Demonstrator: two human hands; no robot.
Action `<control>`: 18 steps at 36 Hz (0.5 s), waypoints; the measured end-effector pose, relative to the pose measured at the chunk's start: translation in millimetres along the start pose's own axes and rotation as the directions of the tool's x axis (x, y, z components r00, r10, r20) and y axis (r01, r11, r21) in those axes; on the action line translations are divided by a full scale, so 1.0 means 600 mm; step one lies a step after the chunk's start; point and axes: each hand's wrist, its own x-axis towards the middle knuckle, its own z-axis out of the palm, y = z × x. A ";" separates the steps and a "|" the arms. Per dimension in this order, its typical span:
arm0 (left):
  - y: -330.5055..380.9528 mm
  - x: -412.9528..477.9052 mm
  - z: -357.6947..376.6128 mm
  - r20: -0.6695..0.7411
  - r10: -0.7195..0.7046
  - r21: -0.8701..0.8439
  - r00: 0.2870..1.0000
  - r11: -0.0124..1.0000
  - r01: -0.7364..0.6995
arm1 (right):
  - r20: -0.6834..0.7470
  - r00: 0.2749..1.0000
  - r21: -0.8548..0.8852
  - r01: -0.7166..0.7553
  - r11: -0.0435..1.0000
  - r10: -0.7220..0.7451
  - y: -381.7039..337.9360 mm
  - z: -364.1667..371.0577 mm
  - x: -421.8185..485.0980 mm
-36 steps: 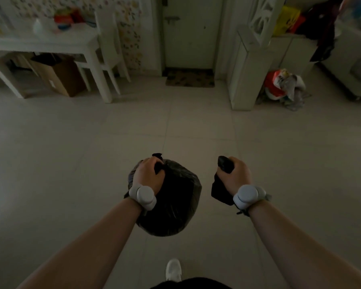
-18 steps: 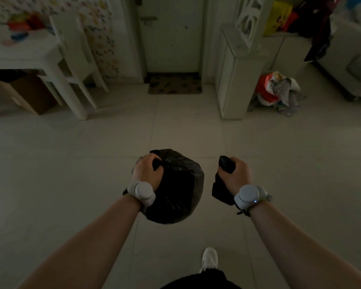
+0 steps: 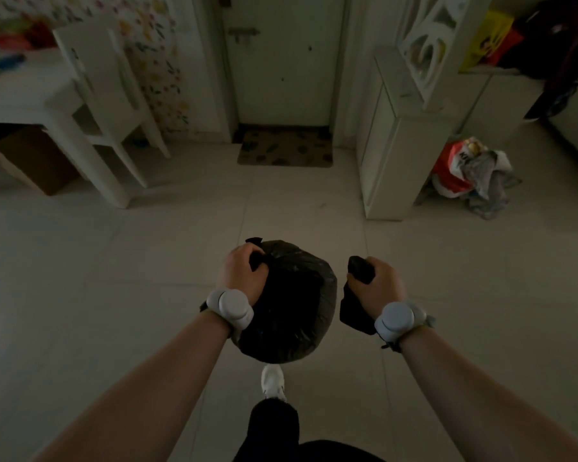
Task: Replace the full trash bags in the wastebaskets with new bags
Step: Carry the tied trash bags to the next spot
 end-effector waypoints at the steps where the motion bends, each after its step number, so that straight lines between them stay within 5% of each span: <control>1: -0.007 0.004 0.003 0.000 0.012 0.014 1.000 1.000 -0.012 | 0.006 1.000 -0.010 0.002 1.000 -0.002 0.003 0.001 0.003; 18: 0.039 0.459 0.094 0.125 0.049 0.073 0.991 0.996 -0.058 | -0.048 0.984 -0.013 -0.174 0.985 0.173 -0.014 0.019 0.410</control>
